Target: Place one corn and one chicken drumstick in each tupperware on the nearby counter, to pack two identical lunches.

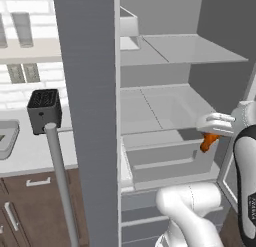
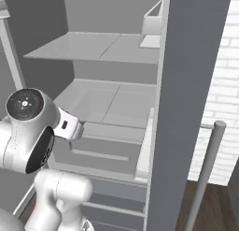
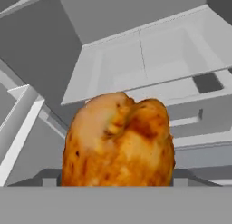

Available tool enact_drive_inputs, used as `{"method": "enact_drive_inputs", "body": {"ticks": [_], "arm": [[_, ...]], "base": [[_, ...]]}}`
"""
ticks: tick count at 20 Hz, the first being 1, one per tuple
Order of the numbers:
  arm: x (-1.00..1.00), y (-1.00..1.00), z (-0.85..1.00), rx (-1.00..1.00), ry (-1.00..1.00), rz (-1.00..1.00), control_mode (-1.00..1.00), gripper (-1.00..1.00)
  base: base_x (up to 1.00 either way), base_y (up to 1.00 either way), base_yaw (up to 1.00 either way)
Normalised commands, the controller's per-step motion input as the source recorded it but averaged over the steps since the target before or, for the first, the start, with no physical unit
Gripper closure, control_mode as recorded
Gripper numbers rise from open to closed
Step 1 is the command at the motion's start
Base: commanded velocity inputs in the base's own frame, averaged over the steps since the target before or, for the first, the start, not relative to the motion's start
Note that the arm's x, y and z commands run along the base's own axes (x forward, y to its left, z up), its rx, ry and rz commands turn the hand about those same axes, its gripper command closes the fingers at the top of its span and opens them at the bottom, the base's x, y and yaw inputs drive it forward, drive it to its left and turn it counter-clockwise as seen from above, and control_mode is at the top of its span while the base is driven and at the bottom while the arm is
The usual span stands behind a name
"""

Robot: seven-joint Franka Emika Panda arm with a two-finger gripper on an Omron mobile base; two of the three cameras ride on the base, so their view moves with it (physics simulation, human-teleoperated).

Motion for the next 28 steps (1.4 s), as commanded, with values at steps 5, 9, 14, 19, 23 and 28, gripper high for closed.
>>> {"method": "enact_drive_inputs", "body": {"ticks": [5,9,14,19,23,28], "arm": [[0.0,0.0,0.0,0.0,0.0,0.0,1.0,1.0],[0.0,0.0,0.0,0.0,0.0,0.0,1.0,1.0],[0.0,0.0,0.0,0.0,0.0,0.0,1.0,1.0],[0.0,0.0,0.0,0.0,0.0,0.0,1.0,1.0],[0.0,0.0,0.0,0.0,0.0,0.0,1.0,1.0],[0.0,0.0,0.0,0.0,0.0,0.0,1.0,1.0]], "base": [[-0.9,-0.09,0.45],[-0.88,0.0,0.57],[-0.76,0.06,0.61],[-0.51,0.29,0.67],[-0.16,0.47,0.71],[0.33,0.24,0.69]]}}
